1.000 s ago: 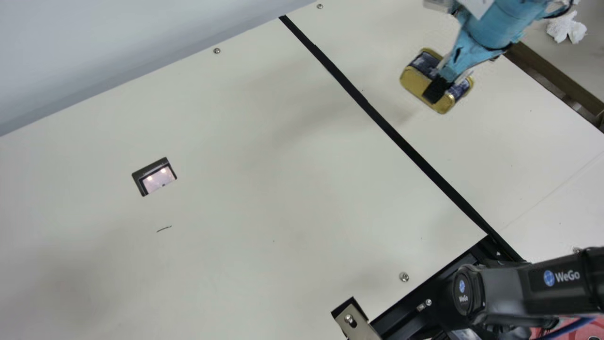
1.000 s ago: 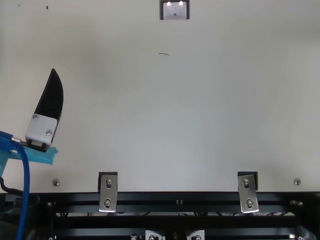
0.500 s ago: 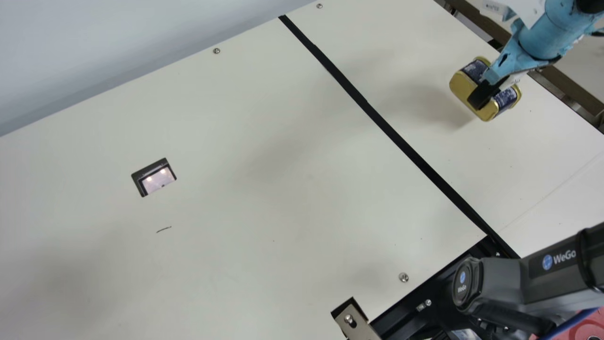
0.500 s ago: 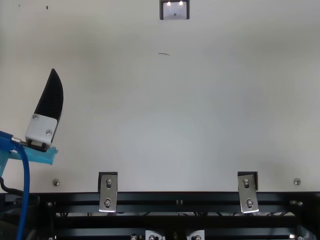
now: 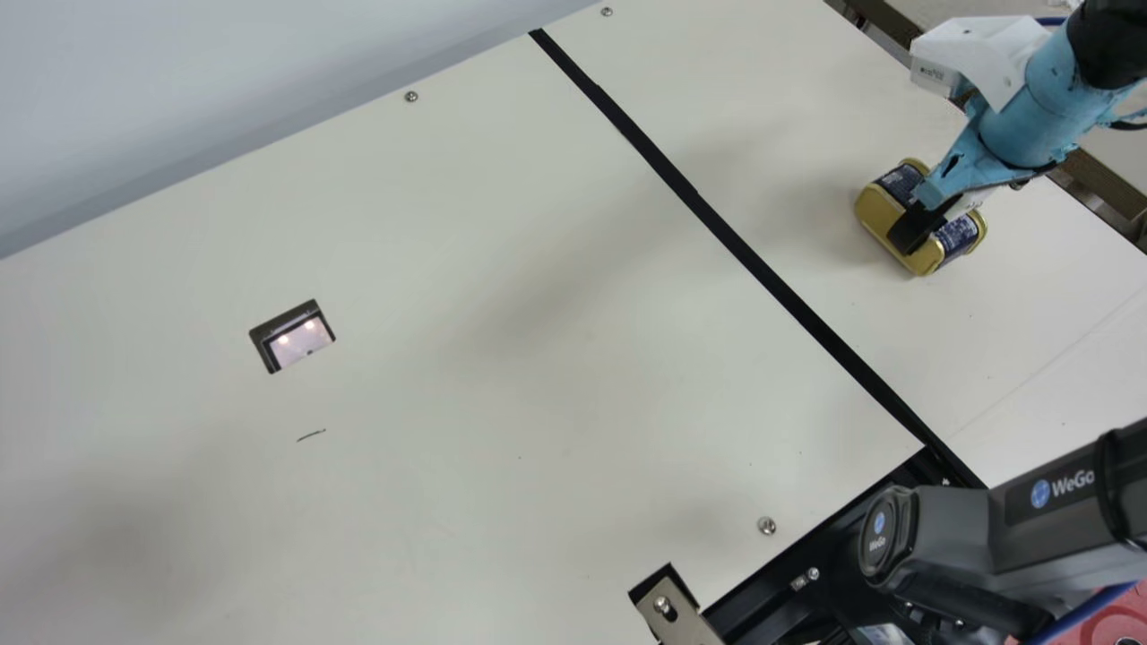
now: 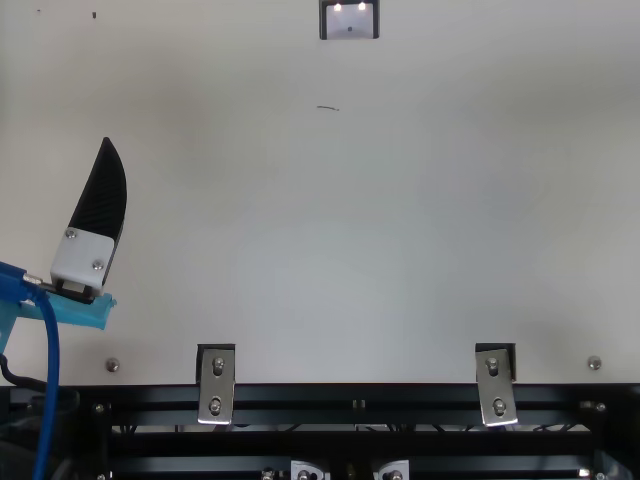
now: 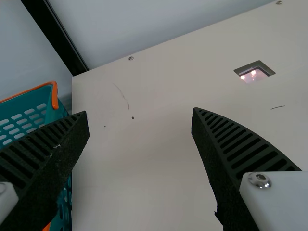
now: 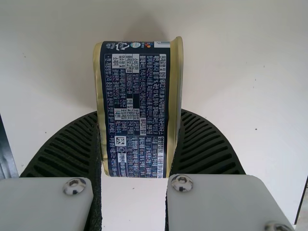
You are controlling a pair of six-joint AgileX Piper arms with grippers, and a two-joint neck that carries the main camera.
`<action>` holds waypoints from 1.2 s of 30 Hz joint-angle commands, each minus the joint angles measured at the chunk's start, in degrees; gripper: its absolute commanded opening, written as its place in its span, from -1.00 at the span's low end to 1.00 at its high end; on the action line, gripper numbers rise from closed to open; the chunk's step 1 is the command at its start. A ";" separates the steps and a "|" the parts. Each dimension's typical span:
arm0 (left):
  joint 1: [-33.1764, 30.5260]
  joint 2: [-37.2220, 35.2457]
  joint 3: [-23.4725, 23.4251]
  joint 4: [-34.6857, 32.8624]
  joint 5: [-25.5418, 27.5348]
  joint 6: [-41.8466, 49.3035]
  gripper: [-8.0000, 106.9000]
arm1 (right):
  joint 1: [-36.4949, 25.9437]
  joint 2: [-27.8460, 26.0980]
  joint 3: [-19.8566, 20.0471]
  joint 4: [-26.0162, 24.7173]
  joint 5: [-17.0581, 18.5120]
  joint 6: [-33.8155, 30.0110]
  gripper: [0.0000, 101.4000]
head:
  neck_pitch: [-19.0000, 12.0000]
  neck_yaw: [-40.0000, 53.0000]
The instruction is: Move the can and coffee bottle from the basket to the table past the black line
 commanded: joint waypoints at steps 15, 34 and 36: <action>0.00 0.00 0.00 0.00 0.00 0.00 0.71 | 0.95 -8.19 -6.58 9.47 6.84 -1.18 1.00 | -0.18 -0.87; 0.00 0.00 0.00 -0.06 0.00 0.00 0.71 | 9.23 -18.18 4.93 36.37 14.41 2.01 1.00 | -0.18 -0.87; 0.00 0.00 0.00 -0.06 0.00 0.00 0.71 | 11.45 -19.68 6.40 39.16 14.41 3.41 1.00 | -0.18 -0.87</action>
